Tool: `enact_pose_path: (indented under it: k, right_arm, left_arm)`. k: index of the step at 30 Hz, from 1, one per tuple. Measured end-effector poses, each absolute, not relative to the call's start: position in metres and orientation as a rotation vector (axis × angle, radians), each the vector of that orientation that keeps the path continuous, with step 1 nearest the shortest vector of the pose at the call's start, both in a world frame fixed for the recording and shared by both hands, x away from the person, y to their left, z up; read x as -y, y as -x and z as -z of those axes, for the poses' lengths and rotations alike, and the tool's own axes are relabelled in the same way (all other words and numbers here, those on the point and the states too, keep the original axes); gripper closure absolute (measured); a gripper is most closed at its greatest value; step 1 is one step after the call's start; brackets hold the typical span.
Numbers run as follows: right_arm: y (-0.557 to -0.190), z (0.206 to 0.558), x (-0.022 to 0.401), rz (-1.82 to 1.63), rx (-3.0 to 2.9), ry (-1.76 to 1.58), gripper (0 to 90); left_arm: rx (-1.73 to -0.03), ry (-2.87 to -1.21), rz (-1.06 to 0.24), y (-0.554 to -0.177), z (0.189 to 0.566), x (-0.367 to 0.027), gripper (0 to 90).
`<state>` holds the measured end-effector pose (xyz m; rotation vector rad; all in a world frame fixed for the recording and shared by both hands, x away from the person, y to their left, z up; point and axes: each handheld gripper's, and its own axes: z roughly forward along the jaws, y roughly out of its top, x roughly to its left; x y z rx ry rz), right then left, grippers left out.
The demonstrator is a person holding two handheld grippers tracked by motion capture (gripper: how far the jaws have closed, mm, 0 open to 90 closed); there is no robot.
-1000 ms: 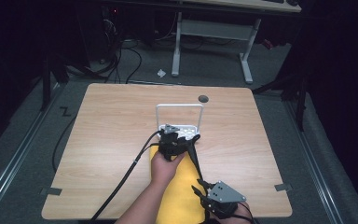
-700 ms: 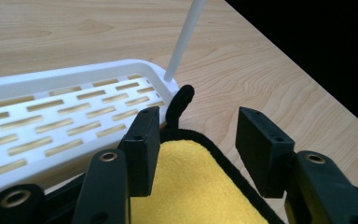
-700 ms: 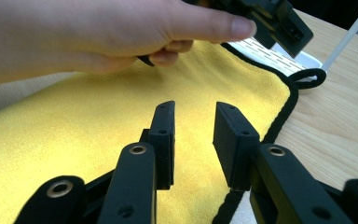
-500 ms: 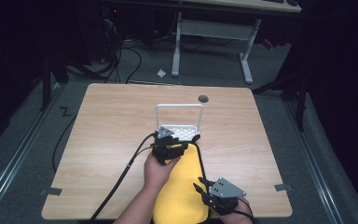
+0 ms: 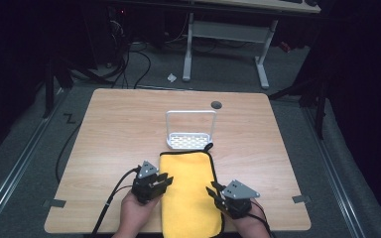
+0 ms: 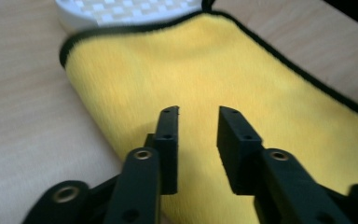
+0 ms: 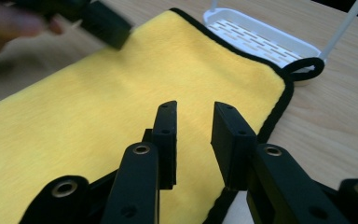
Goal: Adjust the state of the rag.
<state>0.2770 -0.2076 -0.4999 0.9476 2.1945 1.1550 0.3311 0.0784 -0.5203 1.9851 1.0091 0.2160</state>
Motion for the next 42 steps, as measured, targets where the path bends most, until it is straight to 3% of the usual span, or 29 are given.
enact_pose_path:
  k: [3,10,23,28,32,35,39,42]
  right_arm:
    - [-0.312,0.505,0.203,-1.093,-2.237,-1.016,85.8]
    - [-0.345,0.527,0.192,-0.926,-2.348,-1.081,86.6]
    - [-0.299,0.529,0.193,-0.987,-2.398,-0.974,84.4]
    - [-0.299,0.530,0.194,-1.009,-2.399,-0.993,84.1]
    - [-0.301,0.531,0.195,-1.032,-2.400,-0.995,84.0]
    - [-0.301,0.531,0.195,-1.032,-2.405,-0.990,84.0]
    - [-0.301,0.531,0.196,-1.040,-2.405,-0.992,83.9]
    - [-0.301,0.532,0.196,-1.040,-2.401,-0.990,83.9]
  left_arm:
    - [-0.998,-2.046,-0.211,-0.332,0.529,-0.074,83.3]
    - [-0.955,-2.081,-0.242,-0.333,0.532,-0.075,83.3]
    - [-0.914,-2.079,-0.182,-0.296,0.534,-0.091,82.2]
    - [-0.933,-2.059,-0.157,-0.300,0.531,-0.094,77.7]
    - [-1.020,-1.956,-0.186,-0.316,0.525,-0.108,67.9]
    - [-1.093,-1.870,-0.165,-0.336,0.523,-0.114,47.4]
    - [-1.160,-1.841,-0.135,-0.359,0.526,-0.105,39.7]
    - [-1.215,-1.870,-0.134,-0.371,0.531,-0.098,41.0]
